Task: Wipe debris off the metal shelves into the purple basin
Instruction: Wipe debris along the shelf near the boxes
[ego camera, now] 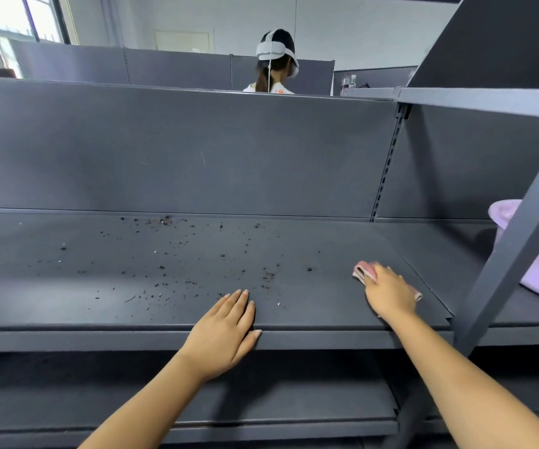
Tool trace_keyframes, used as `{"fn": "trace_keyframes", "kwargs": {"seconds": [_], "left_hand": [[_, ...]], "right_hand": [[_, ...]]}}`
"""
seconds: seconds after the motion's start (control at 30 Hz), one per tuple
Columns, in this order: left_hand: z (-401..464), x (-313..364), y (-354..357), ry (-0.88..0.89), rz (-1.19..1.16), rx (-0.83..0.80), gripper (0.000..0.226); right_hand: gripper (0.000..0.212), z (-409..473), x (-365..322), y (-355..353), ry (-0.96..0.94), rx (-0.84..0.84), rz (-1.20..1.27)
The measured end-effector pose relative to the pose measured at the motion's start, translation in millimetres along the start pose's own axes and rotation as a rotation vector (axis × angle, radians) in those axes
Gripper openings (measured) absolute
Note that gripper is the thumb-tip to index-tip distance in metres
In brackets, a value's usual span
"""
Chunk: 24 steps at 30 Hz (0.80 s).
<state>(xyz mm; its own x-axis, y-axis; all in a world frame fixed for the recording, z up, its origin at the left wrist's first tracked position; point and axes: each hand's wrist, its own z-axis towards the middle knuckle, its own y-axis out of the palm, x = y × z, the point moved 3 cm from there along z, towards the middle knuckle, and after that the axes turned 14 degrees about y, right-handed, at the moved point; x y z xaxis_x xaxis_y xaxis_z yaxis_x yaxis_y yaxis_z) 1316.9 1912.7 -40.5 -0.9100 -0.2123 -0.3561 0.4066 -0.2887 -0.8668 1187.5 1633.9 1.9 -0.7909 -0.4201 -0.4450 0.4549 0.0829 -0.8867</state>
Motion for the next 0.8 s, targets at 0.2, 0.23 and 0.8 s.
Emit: {"fn": "trace_keyframes", "kwargs": {"seconds": [0.2, 0.23, 0.8], "left_hand": [[-1, -1, 3, -0.003, -0.031, 0.001, 0.072], [-2, -1, 3, -0.005, -0.035, 0.011, 0.071], [-2, -3, 2, 0.019, -0.062, 0.009, 0.071]], "right_hand": [[0.026, 1, -43, 17, -0.085, -0.044, -0.014], [0.024, -2, -54, 23, -0.113, -0.063, -0.001], [0.039, -68, -143, 51, -0.474, -0.314, 0.152]]}}
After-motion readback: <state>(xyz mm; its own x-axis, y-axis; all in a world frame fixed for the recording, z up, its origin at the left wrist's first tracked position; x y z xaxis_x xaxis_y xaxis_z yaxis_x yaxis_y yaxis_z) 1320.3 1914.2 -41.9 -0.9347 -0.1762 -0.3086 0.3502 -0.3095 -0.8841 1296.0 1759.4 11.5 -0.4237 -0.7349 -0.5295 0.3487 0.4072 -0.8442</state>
